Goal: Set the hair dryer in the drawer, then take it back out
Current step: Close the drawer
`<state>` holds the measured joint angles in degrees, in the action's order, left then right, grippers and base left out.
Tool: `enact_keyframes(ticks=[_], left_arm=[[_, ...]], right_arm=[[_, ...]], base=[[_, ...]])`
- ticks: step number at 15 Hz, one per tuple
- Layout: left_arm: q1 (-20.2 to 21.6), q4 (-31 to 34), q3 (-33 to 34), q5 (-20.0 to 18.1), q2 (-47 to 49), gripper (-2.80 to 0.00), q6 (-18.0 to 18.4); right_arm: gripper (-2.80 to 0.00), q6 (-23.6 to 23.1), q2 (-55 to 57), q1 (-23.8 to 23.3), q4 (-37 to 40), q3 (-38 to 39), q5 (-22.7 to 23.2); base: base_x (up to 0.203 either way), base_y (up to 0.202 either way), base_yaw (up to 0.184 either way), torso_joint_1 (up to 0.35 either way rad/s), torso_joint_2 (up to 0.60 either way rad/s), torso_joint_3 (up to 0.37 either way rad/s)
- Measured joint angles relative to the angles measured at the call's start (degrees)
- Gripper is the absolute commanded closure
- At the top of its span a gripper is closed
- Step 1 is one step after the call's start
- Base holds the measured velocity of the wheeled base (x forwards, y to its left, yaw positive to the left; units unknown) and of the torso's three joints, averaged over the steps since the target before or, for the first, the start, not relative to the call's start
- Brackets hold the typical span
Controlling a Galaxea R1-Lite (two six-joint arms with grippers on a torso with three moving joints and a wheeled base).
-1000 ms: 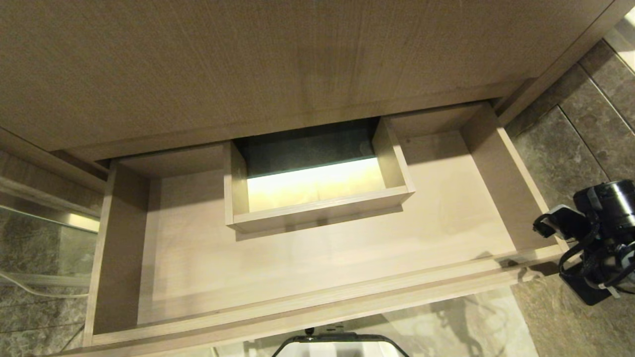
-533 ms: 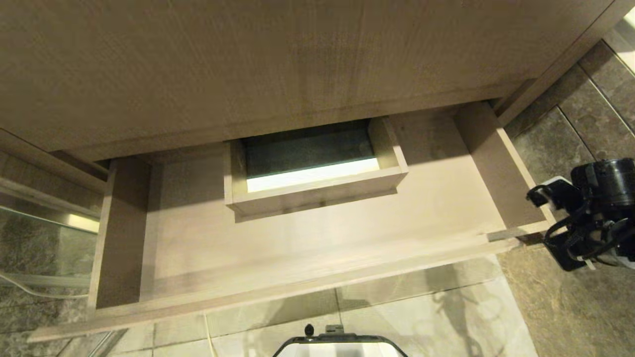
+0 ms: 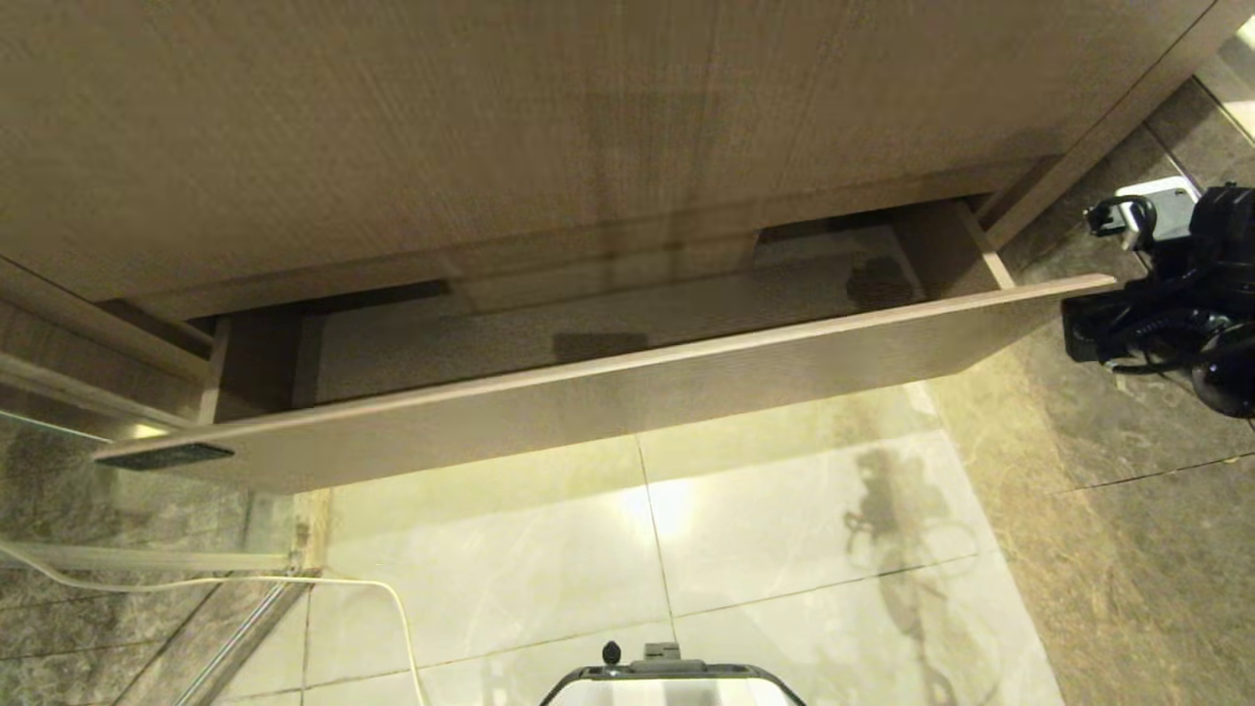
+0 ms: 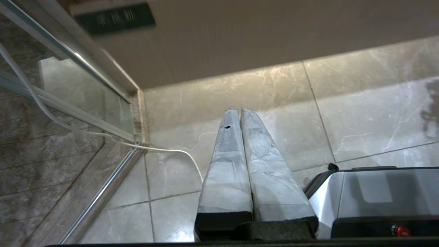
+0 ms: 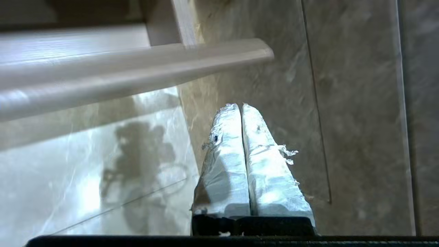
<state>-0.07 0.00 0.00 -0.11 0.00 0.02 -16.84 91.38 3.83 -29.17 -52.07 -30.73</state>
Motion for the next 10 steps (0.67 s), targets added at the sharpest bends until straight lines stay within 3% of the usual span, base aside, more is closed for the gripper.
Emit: enact_keyframes(ticks=[5,10], left_arm=[[0.0,0.0,0.0,0.0,0.0,0.0,0.0],[0.0,0.0,0.0,0.0,0.0,0.0,0.0]], right_arm=[[0.0,0.0,-7.9,0.3,11.6,8.8,0.3],[0.0,-0.1,-21.3,5.3,17.9,21.7,0.1]], base=[[0.0,0.0,0.0,0.0,0.0,0.0],[0.0,0.0,0.0,0.0,0.0,0.0]])
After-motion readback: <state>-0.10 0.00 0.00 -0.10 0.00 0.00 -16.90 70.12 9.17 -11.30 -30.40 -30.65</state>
